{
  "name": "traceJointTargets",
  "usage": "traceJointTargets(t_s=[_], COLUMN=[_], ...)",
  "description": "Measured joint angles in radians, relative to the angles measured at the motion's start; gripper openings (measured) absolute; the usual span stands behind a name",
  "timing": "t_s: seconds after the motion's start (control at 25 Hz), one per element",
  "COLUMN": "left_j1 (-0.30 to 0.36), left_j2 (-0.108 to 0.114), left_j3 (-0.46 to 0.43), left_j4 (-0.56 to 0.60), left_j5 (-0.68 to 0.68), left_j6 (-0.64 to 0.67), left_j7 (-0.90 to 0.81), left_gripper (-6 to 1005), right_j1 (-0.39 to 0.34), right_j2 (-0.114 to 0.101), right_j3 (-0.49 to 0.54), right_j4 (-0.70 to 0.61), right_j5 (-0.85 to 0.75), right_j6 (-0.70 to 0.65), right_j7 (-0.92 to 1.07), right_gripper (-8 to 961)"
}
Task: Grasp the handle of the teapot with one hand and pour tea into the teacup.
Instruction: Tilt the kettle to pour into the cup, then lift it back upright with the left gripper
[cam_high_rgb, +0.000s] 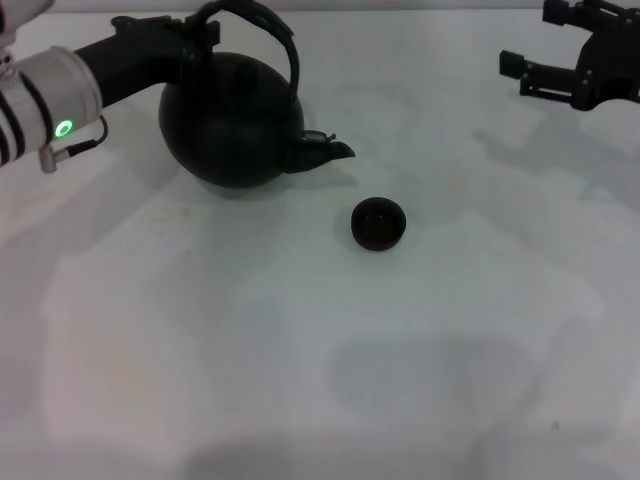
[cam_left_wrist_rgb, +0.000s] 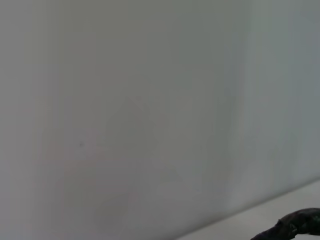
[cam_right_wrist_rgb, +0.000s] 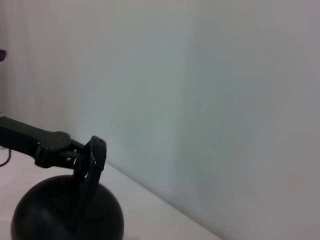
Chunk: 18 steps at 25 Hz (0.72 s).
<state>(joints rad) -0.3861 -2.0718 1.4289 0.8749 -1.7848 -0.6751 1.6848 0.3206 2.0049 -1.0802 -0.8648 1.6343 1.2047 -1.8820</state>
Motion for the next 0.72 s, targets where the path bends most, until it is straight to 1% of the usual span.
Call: traceJointTargets(t_s=[0.08,0.32,0.44,0.6,0.72], left_j1=[0.004,0.022,0.028,0.028,0.024], left_j2=[-0.004,-0.005,-0.005,-0.006,-0.006], left_j3=[0.009,0.089,0.114,0.156,0.196], left_j4=[0.069,0.194,0.244,0.311,0.364], left_j5=[0.140,0.337,0.439,0.619,0.790], left_j6=[0.008,0.064,0.069,0.071,0.072], left_j7=[-0.147,-0.364,-0.469,-0.642,-0.798], left_gripper=[145,145,145,144,144], right_j1=[-0.002,-0.004,-0.005,-0.008,-0.008], right_j2=[0.000,-0.001,-0.002,-0.002,-0.002], right_j3=[0.010,0.088,0.123,0.167,0.198], right_j4=[0.000,0.015,0.023,0.036,0.055], right_j5=[0.009,0.028,0.037,0.042,0.053], right_j6=[0.000,0.003,0.004,0.007,0.008], right_j7=[-0.008,-0.022,-0.023,-0.023,-0.023], right_gripper=[876,876,876,876,876])
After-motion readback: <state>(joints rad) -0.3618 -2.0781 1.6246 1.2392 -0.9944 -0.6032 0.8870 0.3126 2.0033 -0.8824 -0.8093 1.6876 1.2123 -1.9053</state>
